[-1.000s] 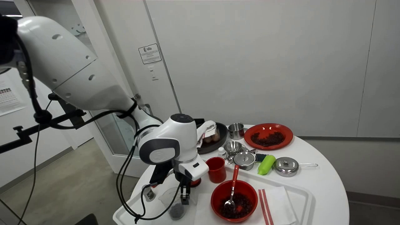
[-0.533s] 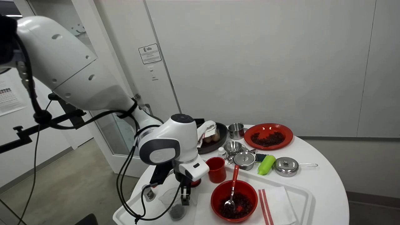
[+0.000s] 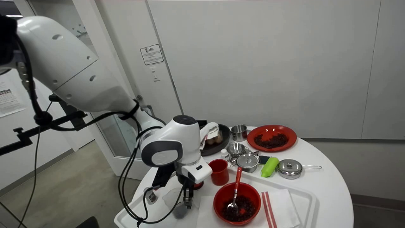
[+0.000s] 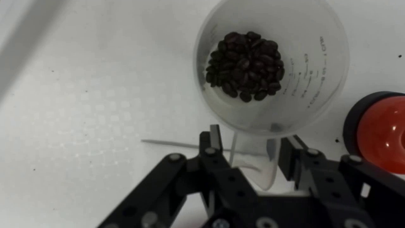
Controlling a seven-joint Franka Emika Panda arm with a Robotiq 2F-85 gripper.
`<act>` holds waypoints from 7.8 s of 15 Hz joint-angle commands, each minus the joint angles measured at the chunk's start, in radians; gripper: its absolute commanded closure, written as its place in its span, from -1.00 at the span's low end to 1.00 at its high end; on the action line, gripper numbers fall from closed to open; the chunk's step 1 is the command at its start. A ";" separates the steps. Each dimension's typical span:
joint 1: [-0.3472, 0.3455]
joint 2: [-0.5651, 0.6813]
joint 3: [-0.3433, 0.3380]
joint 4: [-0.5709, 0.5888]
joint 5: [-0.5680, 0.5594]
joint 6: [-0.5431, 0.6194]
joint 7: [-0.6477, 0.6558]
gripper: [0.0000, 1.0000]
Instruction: Pour the contents of the cup into the bowl
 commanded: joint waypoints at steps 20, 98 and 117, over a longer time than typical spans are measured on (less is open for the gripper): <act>-0.036 -0.042 0.006 -0.005 0.085 -0.020 -0.113 -0.73; 0.136 -0.118 0.060 0.008 -2.027 -0.781 2.072 0.86; 0.132 -0.044 0.092 0.045 -2.156 -1.004 2.193 0.86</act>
